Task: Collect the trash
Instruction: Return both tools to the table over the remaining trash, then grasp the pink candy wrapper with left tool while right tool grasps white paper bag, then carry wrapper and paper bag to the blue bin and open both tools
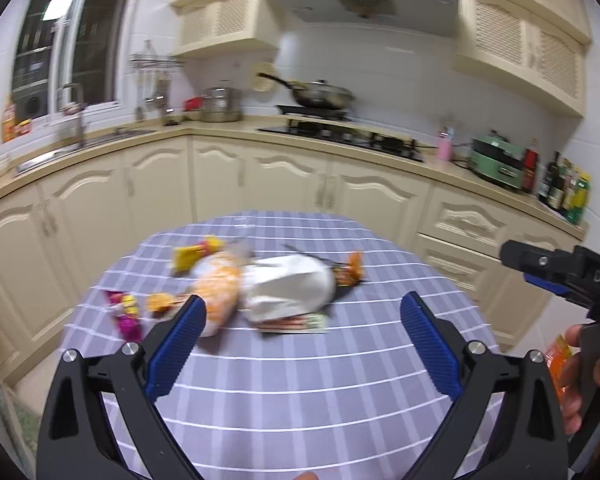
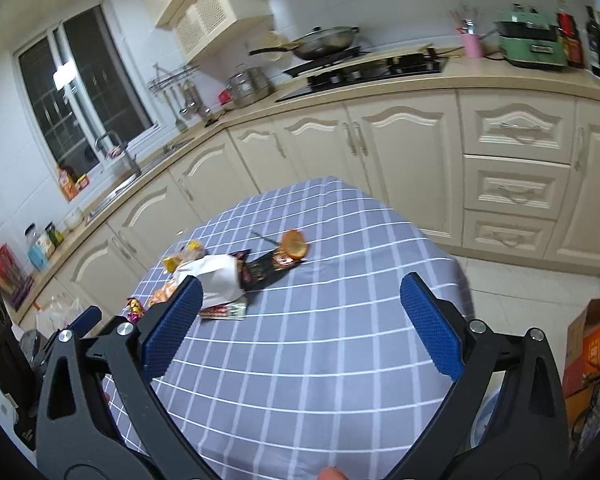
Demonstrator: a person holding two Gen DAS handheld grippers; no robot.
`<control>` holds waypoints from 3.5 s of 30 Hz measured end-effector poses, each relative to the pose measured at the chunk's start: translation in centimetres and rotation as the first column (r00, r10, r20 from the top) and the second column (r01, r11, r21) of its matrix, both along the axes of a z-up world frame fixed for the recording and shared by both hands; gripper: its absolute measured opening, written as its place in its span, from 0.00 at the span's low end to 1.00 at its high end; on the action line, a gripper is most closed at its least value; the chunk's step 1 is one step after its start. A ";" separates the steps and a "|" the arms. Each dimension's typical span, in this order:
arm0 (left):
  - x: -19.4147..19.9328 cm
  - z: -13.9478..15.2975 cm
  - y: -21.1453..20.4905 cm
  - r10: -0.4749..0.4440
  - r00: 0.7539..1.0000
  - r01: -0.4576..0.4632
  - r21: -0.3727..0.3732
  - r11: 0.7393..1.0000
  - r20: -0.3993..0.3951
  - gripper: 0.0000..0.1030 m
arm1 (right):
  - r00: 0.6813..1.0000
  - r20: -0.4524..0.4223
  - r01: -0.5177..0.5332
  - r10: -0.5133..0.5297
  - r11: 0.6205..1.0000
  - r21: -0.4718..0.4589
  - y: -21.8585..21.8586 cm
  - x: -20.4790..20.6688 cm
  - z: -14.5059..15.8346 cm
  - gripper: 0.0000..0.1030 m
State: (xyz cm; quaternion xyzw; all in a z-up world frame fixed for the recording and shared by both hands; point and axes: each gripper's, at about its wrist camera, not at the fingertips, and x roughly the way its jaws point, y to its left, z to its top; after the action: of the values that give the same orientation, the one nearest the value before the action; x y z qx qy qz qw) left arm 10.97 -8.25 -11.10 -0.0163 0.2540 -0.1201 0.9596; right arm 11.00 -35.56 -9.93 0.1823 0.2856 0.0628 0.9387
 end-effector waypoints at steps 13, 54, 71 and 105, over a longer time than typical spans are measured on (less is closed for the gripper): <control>3.9 -3.1 11.8 0.294 0.954 -0.291 0.052 0.955 -0.064 0.93 | 0.969 -0.125 -0.227 0.212 0.965 -0.129 12.4 8.5 -3.6 0.94; 0.9 0.1 6.7 0.079 0.996 -0.082 -0.079 0.994 -0.042 0.30 | 0.990 0.070 -0.121 0.120 0.992 0.018 1.7 -0.5 0.4 0.83; -6.0 -1.8 -19.3 -0.451 0.889 0.450 -0.022 0.893 -0.084 0.30 | 0.922 -0.077 0.386 -0.379 0.917 0.100 -21.5 -14.5 -6.4 0.83; -6.1 -27.3 -43.5 -0.604 0.531 0.765 0.030 0.643 -0.594 0.87 | 0.647 -0.580 0.725 -0.495 0.635 0.267 -34.2 -18.9 -29.7 0.94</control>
State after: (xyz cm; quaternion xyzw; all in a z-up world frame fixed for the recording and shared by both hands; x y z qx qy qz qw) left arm 4.84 -51.71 -38.39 0.1926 0.5092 -0.4430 0.7123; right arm -7.87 -69.81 -39.58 0.5045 0.3898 -0.2451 0.7304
